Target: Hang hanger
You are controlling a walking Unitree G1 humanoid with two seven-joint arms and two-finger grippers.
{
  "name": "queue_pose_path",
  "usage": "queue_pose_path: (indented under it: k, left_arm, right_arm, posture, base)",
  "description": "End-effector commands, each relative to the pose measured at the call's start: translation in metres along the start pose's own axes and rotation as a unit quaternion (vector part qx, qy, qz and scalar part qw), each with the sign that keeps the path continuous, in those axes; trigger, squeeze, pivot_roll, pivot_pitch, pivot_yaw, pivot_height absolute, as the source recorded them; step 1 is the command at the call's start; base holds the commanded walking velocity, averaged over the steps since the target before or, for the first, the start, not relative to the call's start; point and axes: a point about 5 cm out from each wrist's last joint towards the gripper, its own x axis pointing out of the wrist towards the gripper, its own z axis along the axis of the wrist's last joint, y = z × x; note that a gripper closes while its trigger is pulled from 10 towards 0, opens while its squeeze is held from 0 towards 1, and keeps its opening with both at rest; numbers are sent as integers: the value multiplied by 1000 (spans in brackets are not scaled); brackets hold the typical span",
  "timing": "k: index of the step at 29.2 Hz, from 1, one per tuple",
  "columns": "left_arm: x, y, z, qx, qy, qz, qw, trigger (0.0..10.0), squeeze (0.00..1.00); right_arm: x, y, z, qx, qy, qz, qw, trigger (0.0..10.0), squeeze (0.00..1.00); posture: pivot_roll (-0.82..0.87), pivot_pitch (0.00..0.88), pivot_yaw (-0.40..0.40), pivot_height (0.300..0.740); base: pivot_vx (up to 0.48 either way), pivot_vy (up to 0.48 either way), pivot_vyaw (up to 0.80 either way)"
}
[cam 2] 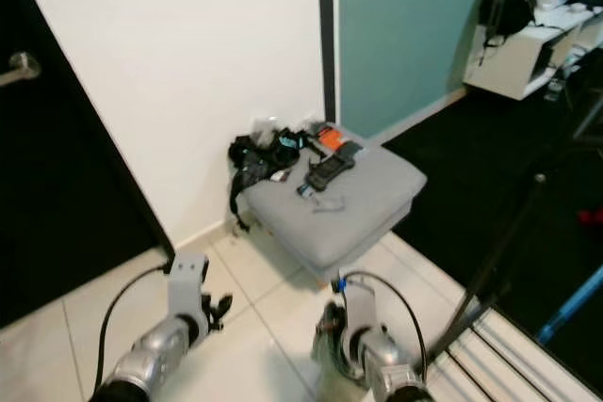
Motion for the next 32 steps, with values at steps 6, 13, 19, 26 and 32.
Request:
queue_pose_path:
  k: [6, 13, 19, 26, 32]
  left_arm:
    - [-2, 18, 2, 54, -6, 65, 996, 10000, 0]
    - [-1, 19, -1, 36, 6, 71, 997, 10000, 0]
    - [0, 17, -3, 57, 24, 67, 996, 10000, 0]
    - [-7, 38, -5, 68, 14, 136, 988, 10000, 0]
    - [-6, 32, -10, 53, 34, 136, 989, 10000, 0]
  right_arm:
    - [-1, 1, -4, 12, -1, 1, 1000, 10000, 0]
    - [5, 10, 9, 17, -18, 4, 1000, 10000, 0]
    - [6, 13, 12, 16, -24, 10, 1000, 10000, 0]
    - [3, 16, -1, 27, -18, 8, 999, 10000, 0]
    - [-1, 12, -7, 41, -20, -6, 999, 10000, 0]
  posture:
    - [-55, 9, 14, 740]
    - [-59, 7, 35, 740]
    - [-35, 7, 21, 740]
    - [-21, 15, 28, 740]
    - [-5, 0, 30, 740]
  base:
    - [0, 0, 800]
    - [0, 0, 800]
    - [0, 0, 800]
    - [0, 0, 800]
    - [0, 0, 800]
